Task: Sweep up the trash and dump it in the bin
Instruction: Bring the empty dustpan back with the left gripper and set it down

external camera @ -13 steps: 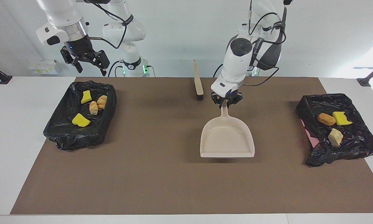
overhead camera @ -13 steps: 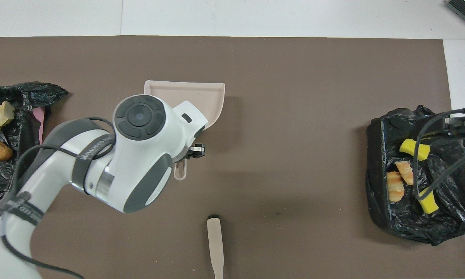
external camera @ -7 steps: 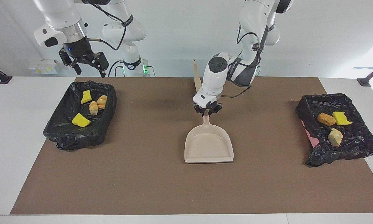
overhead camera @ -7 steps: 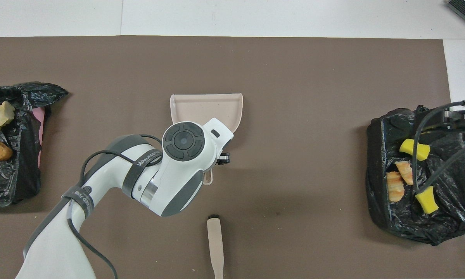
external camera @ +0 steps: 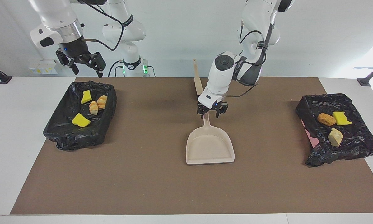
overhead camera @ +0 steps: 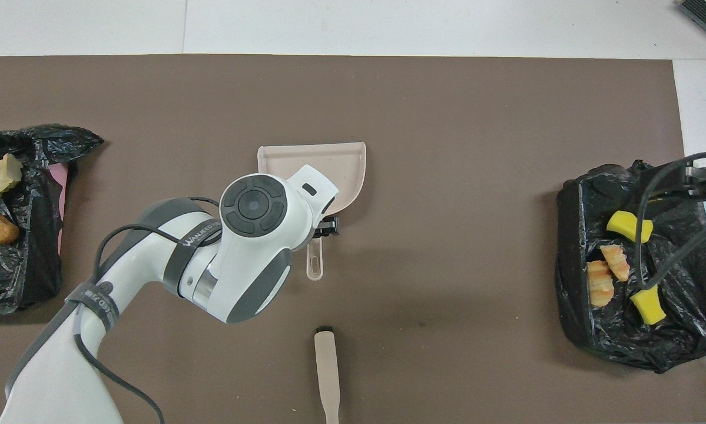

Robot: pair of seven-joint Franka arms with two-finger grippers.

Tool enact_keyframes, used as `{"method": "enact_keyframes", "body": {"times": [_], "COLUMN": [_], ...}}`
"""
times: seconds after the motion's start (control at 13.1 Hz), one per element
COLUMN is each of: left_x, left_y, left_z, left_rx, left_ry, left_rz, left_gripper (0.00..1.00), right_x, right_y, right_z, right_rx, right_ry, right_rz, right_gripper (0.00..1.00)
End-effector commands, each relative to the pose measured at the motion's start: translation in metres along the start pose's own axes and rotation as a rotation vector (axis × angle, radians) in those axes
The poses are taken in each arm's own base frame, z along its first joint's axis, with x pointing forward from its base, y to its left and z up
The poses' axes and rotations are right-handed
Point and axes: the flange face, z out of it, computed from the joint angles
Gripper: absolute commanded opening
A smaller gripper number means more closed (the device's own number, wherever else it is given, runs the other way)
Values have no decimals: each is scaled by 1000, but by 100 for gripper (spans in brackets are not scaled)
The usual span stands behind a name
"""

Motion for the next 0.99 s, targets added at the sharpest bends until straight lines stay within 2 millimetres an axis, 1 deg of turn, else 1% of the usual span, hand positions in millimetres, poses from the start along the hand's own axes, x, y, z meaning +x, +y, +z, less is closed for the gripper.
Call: {"method": "enact_keyframes", "body": {"times": [0.0,0.08,0.15,0.23,0.3,0.38,0.61,0.69,0.84,0.91], "left_x": [24,39,51,59,72,81,96,99,101,100], "left_y": [-22,-38,-51,-60,-82,-99,-145,-161,-187,-199], "left_z": [-31,-42,-54,-64,-77,-90,-121,-128,-148,-157], "left_rx": [-7,-6,-9,-13,-14,-19,-8,7,19,41], "left_ry": [31,37,44,39,27,16,-29,-46,-48,-43], "left_rz": [-39,-46,-18,21,15,24,121,130,261,299], "left_gripper": [100,100,100,100,100,100,100,100,100,100], "right_x": [-1,-1,-1,-1,-1,-1,-2,-1,-1,-1], "right_y": [-3,-4,-4,-4,-4,-5,-5,-5,-5,-4], "right_z": [-3,-3,-3,-3,-3,-3,-3,-3,-3,-3], "right_rx": [11,11,11,11,9,11,9,8,8,8], "right_ry": [0,0,0,0,-1,0,-1,-1,1,1], "right_rz": [-24,-24,-24,-24,-24,-25,-24,-23,-23,-20], "right_gripper": [100,100,100,100,100,100,100,100,100,100]}}
